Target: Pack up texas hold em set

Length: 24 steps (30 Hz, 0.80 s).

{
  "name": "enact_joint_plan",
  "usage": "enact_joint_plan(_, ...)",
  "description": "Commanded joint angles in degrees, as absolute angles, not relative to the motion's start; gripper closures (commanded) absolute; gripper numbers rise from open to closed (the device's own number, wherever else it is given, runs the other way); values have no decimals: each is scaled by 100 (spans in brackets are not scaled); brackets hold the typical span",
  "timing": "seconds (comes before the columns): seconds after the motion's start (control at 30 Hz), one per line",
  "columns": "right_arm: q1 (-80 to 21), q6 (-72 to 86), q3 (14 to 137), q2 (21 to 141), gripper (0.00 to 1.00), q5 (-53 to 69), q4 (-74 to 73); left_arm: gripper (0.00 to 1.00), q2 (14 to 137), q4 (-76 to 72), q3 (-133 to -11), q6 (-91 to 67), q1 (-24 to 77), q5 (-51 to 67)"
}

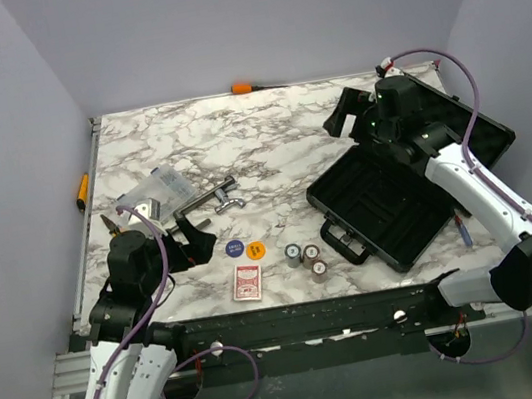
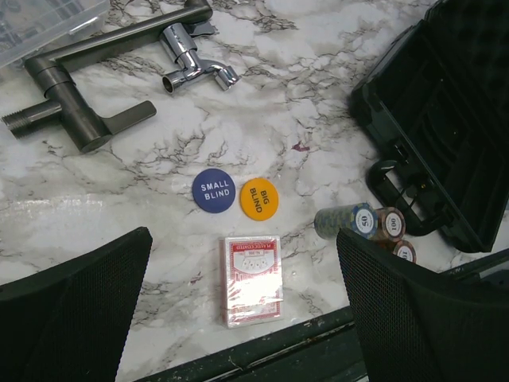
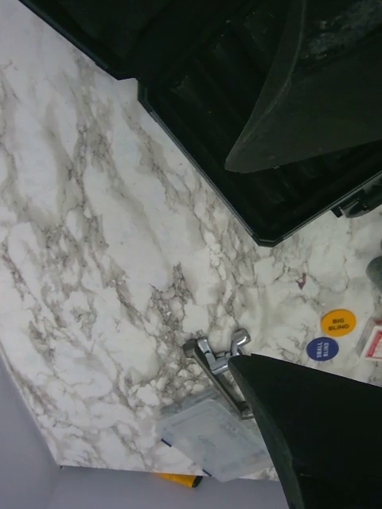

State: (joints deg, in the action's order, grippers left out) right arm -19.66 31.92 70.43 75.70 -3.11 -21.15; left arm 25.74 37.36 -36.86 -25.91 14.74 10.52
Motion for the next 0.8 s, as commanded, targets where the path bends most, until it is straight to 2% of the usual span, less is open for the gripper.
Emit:
enact_joint_plan(0.0, -1995, 3505, 6825, 7505, 0, -35, -2840, 2, 2643, 3651, -3729, -2584, 1509, 1231)
enact_joint_plan(0.23, -2149, 3757, 6613, 7459, 0, 409, -3627, 2, 2690, 3663, -3719, -2565, 1512, 1173)
enact_joint_plan(0.77, -3847, 3345, 6666, 7570, 0, 31, -4160, 4, 2705, 3714, -3710, -2575, 1761, 910)
